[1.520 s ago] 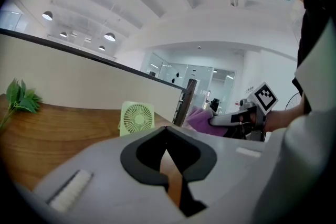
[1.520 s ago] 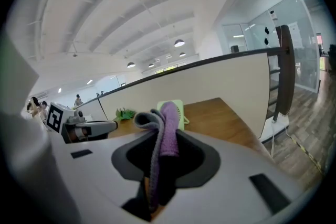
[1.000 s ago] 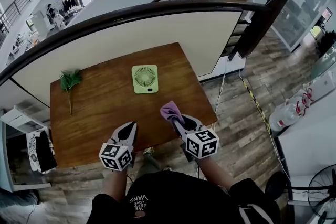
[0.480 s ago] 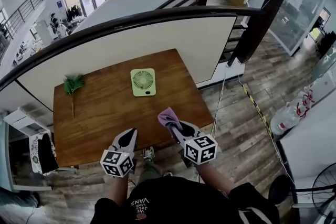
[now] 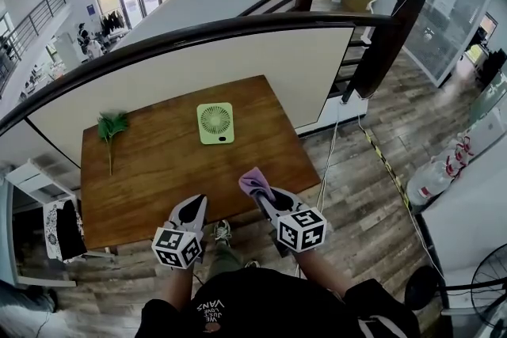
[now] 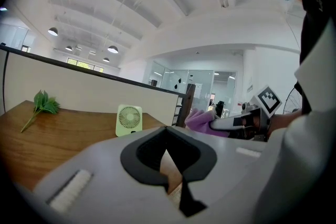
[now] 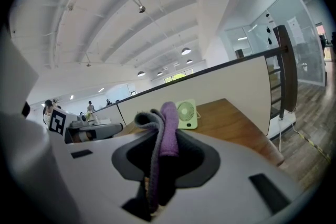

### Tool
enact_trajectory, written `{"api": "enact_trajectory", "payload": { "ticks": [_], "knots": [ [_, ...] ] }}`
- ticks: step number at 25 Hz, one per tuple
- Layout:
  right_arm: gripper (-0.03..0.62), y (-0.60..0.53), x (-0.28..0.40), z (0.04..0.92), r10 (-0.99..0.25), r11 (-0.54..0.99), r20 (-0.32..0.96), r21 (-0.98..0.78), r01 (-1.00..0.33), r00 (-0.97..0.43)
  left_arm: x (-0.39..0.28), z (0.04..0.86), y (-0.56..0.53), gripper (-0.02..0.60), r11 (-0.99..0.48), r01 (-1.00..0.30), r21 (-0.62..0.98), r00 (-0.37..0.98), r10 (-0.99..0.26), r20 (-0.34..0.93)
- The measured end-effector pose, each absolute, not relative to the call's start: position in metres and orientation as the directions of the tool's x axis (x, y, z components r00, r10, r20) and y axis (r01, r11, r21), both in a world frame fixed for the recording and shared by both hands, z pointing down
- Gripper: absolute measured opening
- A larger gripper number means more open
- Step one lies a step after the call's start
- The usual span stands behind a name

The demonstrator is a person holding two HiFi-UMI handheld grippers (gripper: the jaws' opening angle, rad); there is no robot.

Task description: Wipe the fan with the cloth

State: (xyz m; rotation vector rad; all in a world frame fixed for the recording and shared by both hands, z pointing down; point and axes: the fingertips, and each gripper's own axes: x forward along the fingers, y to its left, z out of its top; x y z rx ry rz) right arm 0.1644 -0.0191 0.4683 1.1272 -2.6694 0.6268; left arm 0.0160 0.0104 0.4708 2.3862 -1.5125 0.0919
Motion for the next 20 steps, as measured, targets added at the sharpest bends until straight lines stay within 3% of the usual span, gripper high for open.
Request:
{"api": "enact_trajectory", "payload": {
  "ticks": [20],
  "knots": [
    [0.097,-0.011,0.155,0.471,-0.643,0.628,0.33,-0.291,-0.722,-0.691,0.01,0.479,0.022,0.012,-0.397,-0.886,0.238,0.447,-0.868,0.216]
  ]
}}
